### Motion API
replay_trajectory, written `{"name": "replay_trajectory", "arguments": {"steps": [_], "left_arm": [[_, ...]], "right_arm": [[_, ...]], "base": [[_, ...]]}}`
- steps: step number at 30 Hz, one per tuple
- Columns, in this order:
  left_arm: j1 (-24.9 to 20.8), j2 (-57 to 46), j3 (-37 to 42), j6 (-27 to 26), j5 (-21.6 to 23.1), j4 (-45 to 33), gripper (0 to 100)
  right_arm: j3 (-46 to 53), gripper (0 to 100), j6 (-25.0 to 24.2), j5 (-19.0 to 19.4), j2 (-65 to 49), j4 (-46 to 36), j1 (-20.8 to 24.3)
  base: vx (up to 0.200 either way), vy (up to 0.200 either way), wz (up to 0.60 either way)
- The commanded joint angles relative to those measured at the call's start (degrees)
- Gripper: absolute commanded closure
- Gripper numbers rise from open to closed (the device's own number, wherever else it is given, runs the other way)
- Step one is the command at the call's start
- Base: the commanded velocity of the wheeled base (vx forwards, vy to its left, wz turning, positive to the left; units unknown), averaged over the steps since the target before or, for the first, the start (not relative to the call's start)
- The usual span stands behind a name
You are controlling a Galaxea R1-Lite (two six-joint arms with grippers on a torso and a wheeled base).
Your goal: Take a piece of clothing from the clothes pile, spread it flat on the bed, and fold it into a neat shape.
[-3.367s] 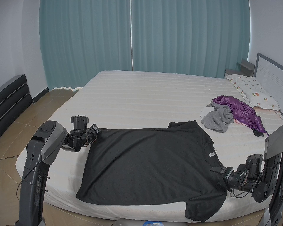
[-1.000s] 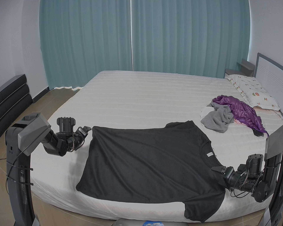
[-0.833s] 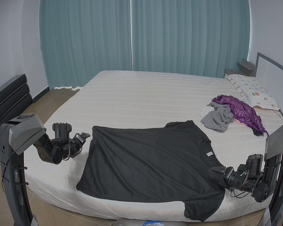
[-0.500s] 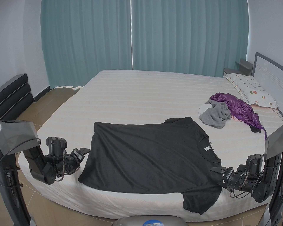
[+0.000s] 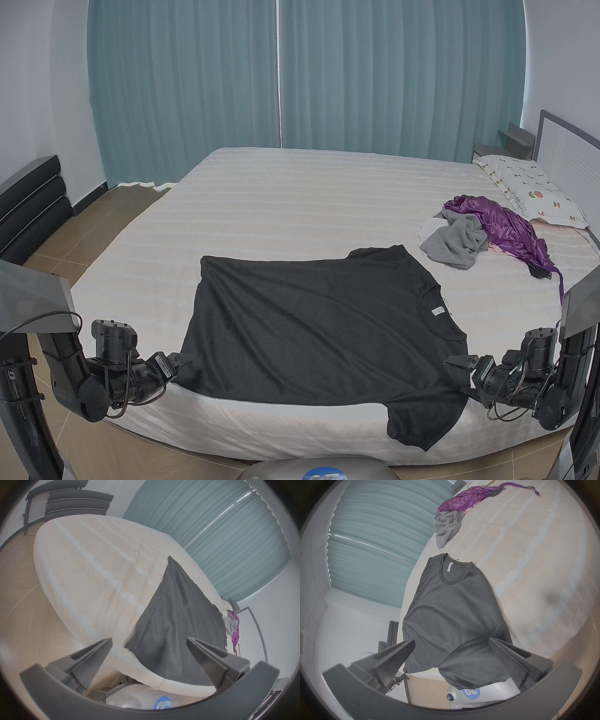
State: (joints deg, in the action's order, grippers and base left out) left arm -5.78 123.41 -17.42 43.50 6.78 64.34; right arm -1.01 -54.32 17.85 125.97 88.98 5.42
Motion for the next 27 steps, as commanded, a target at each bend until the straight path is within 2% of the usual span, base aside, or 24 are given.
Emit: {"name": "replay_trajectory", "arguments": {"steps": [1,12,13,27], "left_arm": [[-0.02,0.08,0.55,0.01,-0.10,-0.01,0],[0.24,3.16,-1.30,0.27,-0.19,0.08,0],[0.33,3.68,-1.39,0.27,-0.19,0.08,100],[1.12,2.89,2.30,-0.17,-4.58,0.08,100]], "right_arm": [[0.75,0,0.00,-0.01,0.07,0.85,0.02],[0.75,0,0.00,-0.01,-0.02,0.85,0.11],[0.75,0,0.00,-0.01,-0.02,0.85,0.11],[0.75,0,0.00,-0.01,-0.46,0.85,0.11]], "base": [[0.000,0.000,0.00],[0.000,0.000,0.00],[0.000,0.000,0.00],[0.000,0.000,0.00]]}}
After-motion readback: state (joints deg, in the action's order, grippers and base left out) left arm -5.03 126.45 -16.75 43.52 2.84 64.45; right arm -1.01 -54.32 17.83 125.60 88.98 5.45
